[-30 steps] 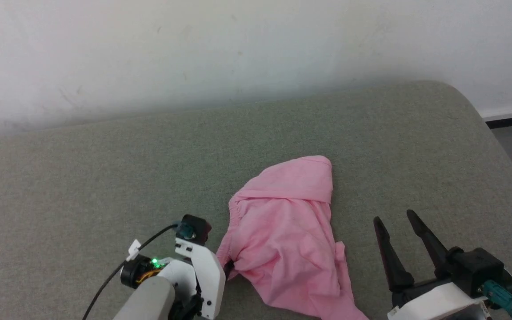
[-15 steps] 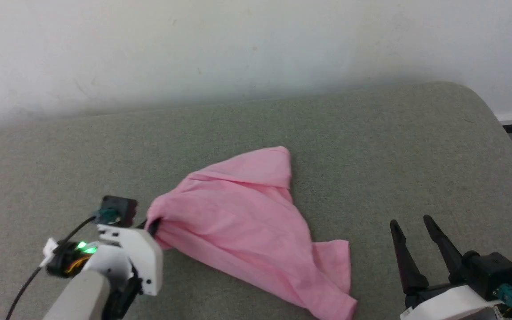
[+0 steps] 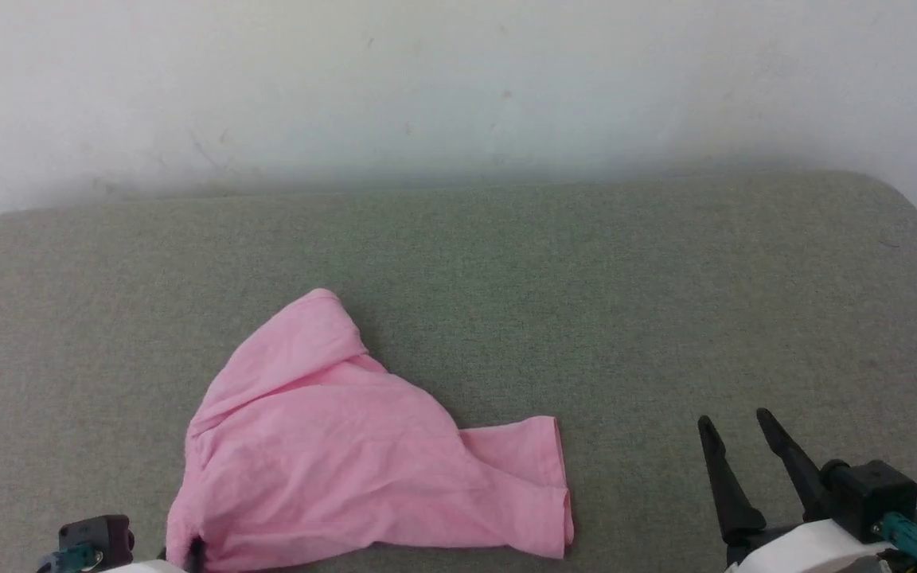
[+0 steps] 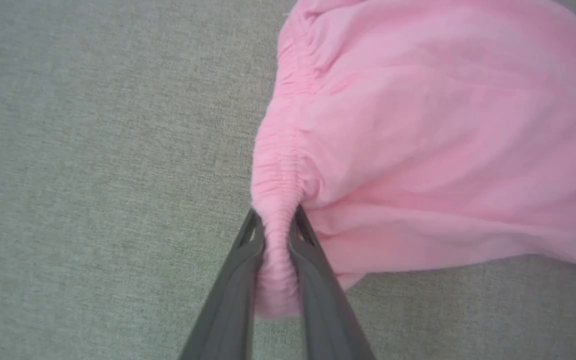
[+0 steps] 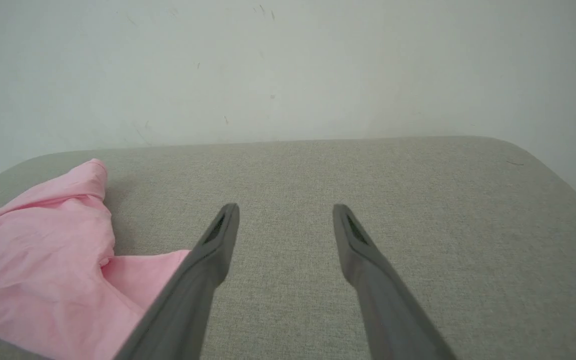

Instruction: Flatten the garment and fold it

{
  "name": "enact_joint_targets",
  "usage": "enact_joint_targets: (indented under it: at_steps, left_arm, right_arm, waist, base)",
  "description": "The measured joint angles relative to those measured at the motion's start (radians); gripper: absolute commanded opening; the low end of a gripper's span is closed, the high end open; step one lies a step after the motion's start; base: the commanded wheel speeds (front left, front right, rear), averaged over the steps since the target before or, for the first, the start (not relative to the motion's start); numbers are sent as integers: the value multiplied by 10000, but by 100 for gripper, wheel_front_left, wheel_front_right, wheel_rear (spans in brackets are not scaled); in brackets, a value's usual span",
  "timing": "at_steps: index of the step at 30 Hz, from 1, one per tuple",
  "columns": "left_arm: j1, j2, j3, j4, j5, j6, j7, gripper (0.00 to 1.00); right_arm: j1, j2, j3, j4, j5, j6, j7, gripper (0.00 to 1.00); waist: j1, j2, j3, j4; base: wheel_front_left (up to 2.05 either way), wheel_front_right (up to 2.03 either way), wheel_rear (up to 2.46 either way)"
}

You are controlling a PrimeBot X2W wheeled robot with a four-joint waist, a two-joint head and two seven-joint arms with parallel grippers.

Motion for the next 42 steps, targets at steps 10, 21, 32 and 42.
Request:
enact_joint_targets:
  at_steps: [10,21,32,42]
  left_arm:
    - [-549,-598,278,-318,610,-207,-3473,100]
    - [-788,-1233,107,-86,1218,-376,-5173,100]
    - [-1151,-1530,-115,178,1404,-552,-5262,100]
    - [-1232,-1565,-86,276,1423,-623,-5334,100]
  right_arm:
    - [0,2,196,77,-67,0,560,100]
    - [31,-497,1979,955,769,0,3076,100]
    - [-1749,-1093,4094,2562,2228,0,4276,72]
    - [-3396,-1160,4556,2826,2410,0,3108,0]
  waist:
    - [0,0,-164,140]
    - [-1,0,-222,379]
    - [0,0,-52,907]
    - [0,0,87,1036]
  base:
    - [0,0,0]
    - [0,0,0]
    - [0,0,0]
    - [0,0,0]
